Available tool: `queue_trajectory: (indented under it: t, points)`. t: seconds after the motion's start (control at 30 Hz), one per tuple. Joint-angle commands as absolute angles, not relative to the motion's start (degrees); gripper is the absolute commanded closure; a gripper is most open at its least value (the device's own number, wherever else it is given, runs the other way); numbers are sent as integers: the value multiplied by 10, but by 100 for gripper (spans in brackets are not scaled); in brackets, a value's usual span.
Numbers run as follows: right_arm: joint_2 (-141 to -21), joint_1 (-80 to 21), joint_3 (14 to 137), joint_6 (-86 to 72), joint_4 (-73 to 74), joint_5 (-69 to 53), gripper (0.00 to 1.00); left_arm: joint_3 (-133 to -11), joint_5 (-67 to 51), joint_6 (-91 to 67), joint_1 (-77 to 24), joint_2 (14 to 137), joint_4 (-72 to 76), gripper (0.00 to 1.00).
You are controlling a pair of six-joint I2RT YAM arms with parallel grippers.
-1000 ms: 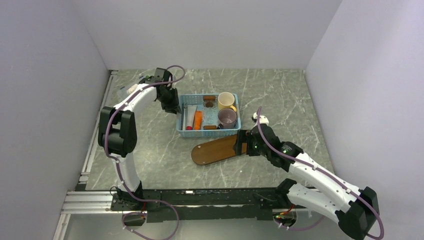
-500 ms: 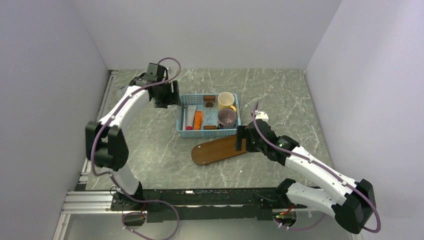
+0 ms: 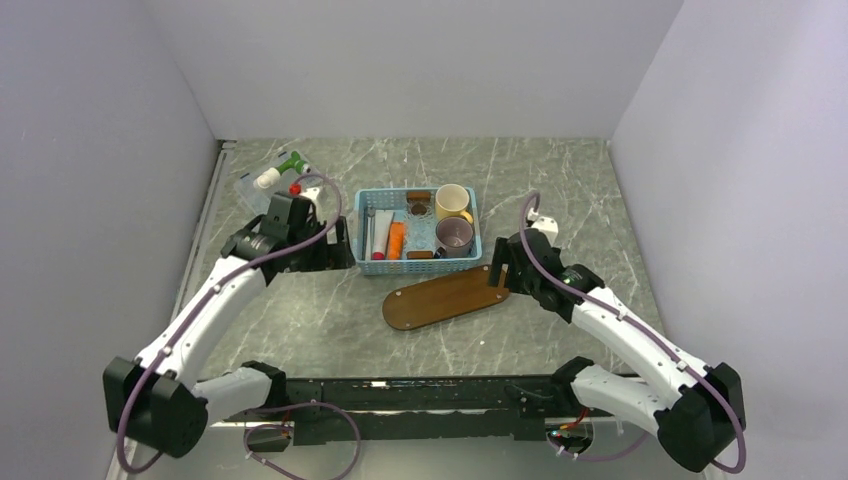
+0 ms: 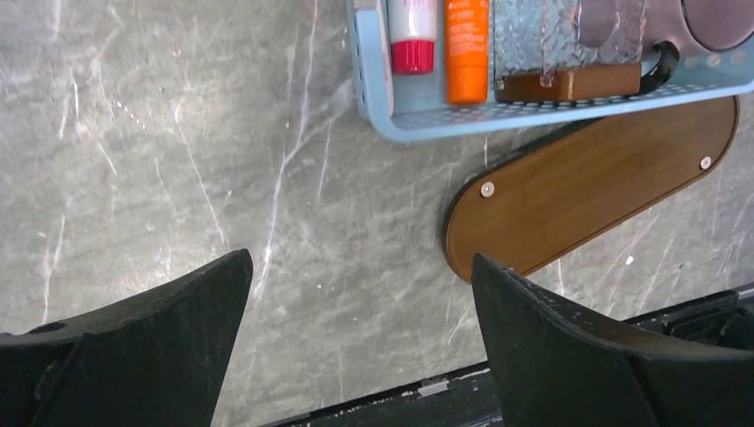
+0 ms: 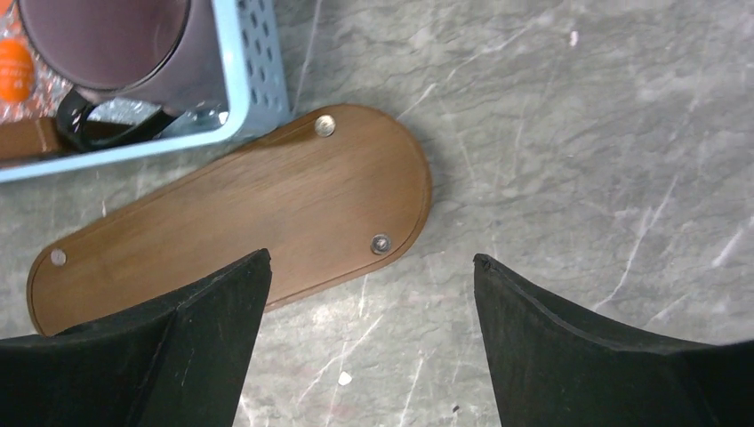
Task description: Prepare toiletry sets of a toothbrush and toothpaste on the tray
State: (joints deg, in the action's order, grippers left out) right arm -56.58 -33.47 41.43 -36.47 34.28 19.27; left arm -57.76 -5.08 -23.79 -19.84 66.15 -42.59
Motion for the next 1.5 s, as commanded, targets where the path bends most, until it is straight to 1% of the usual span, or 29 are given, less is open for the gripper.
queue_trajectory:
  t: [0.0, 0.07, 0.2, 0.37, 0.47, 0.63, 1.03, 1.47]
  points:
    - [-566, -294, 428, -367, 311, 202, 17, -542, -63, -264, -200, 598, -396, 1]
    - [-568, -273, 424, -366, 292, 187, 22, -527, -61, -270, -200, 578, -395, 1]
    - [-594, -226, 427, -365, 266, 154, 28, -489, -61, -286, -200, 545, -383, 1]
    - [-648, -207, 429, -376, 222, 131, 33, -436, -84, -316, -200, 520, -337, 1]
    - [-679, -204, 431, -385, 196, 128, 35, -393, -121, -348, -200, 516, -284, 1]
    - [-727, -203, 446, -392, 175, 123, 35, -359, -143, -367, -200, 522, -256, 1]
    - [-812, -196, 459, -407, 140, 123, 35, -315, -177, -369, -200, 517, -242, 1]
    - [-842, -194, 440, -415, 94, 110, 35, -288, -185, -367, -200, 501, -237, 1]
